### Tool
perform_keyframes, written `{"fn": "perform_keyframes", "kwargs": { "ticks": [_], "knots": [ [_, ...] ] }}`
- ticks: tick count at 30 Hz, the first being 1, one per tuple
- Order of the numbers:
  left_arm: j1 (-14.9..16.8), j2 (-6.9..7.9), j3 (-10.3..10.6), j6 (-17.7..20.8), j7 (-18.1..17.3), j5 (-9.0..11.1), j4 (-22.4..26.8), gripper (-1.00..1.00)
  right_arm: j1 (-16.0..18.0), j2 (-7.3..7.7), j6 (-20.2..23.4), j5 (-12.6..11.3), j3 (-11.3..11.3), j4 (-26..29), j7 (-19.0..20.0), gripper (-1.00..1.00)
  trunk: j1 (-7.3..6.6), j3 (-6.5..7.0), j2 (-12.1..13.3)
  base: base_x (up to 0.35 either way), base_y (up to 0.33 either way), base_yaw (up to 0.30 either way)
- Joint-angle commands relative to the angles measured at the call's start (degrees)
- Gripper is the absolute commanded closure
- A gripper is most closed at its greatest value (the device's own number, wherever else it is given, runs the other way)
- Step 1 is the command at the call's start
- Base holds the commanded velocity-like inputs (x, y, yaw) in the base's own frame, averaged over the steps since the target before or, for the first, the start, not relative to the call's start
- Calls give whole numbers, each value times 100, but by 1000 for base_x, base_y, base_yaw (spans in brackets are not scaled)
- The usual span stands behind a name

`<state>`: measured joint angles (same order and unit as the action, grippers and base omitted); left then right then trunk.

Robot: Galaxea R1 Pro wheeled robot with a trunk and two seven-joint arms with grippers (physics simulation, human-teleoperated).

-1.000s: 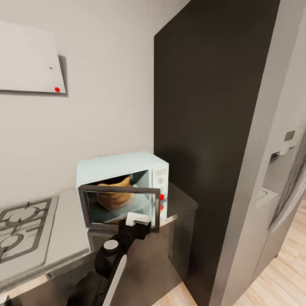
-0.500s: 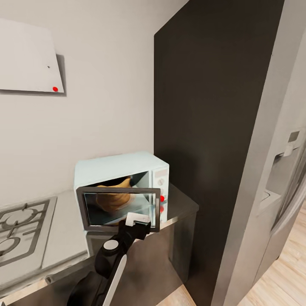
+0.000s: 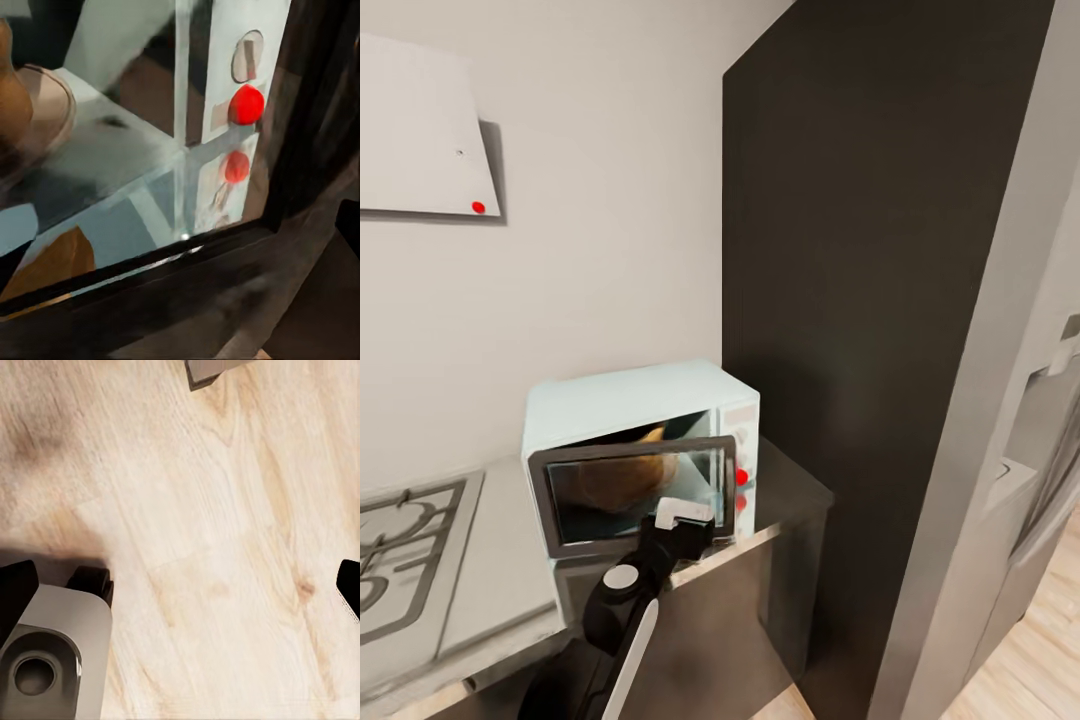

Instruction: In the kitchen, take the popcorn bag from the countertop, put it into the microwave, and heat it until the popcorn is cooked so the cooked popcorn ends up inside the bag.

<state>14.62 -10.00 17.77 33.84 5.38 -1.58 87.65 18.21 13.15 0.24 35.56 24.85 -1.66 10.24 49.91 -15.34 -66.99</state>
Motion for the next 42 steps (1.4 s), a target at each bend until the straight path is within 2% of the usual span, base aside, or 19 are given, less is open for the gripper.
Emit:
{"fn": "perform_keyframes", "kwargs": {
  "ticks": [1,12,19,27,29,31,33,42],
  "knots": [
    [5,0,10,15,24,-18,6,-100,7,4,3,37,47,-10,13,-100,3,-7,-4,287,0,0],
    [5,0,9,-17,19,-9,2,-100,7,4,5,38,46,-10,21,-100,3,-7,-4,277,0,0],
    [5,0,16,-21,16,-9,6,-100,7,4,10,38,46,-10,21,-100,3,-7,-4,38,0,0],
    [5,0,16,-211,15,-9,6,-100,7,4,7,38,46,-10,21,-100,3,-7,-4,77,0,0],
    [5,0,20,-211,15,-9,6,-100,7,4,8,38,46,-10,21,-100,3,-7,-4,-50,0,0],
    [5,0,207,-207,25,-9,6,-100,7,4,9,38,46,-10,21,-100,3,-7,-4,-239,0,0],
    [5,0,357,-209,188,-2,6,-100,7,4,9,38,46,-10,21,-100,3,-7,-4,-309,0,0],
    [5,0,377,-207,244,52,4,-100,7,4,3,38,46,-10,15,-100,3,-7,-4,-323,0,0]
  ]
}}
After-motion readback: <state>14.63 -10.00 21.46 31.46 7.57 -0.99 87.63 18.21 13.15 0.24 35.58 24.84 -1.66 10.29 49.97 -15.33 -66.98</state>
